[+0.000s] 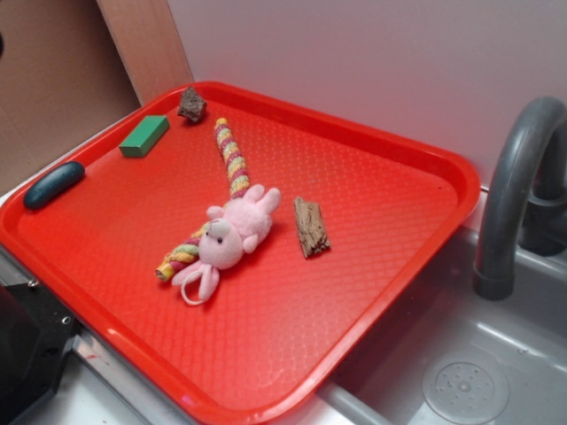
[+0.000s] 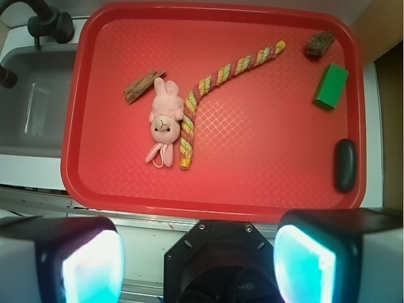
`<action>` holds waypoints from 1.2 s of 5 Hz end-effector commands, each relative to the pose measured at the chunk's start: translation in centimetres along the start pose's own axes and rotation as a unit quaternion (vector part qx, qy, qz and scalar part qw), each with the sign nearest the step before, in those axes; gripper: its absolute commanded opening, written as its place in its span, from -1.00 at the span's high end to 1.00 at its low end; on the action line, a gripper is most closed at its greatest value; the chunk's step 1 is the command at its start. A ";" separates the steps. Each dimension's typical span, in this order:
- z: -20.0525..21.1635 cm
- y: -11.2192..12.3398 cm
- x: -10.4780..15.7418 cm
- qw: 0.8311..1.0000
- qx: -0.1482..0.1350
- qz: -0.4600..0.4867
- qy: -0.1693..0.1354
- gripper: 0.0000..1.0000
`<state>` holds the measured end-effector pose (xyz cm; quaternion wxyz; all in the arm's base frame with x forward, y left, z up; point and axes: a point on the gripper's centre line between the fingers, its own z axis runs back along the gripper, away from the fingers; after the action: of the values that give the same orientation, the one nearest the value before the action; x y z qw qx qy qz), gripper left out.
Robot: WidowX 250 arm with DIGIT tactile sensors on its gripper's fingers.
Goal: Grab the rock.
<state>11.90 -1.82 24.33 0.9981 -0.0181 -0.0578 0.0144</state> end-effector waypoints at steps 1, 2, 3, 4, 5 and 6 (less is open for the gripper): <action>0.0 0.0 0.0 1.000 0.000 0.000 0.000 -1.00; -1.4 1.9 3.3 0.992 0.007 0.121 -0.015 -1.00; -4.3 4.1 6.0 0.970 -0.010 0.240 -0.021 -1.00; -6.4 6.6 7.6 0.944 -0.007 0.329 -0.034 -1.00; -10.2 10.0 8.8 0.910 -0.021 0.407 -0.077 -1.00; -12.1 12.4 11.2 0.897 -0.019 0.426 -0.116 -1.00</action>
<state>24.34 9.09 11.88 0.8876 -0.0591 -0.1397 0.4349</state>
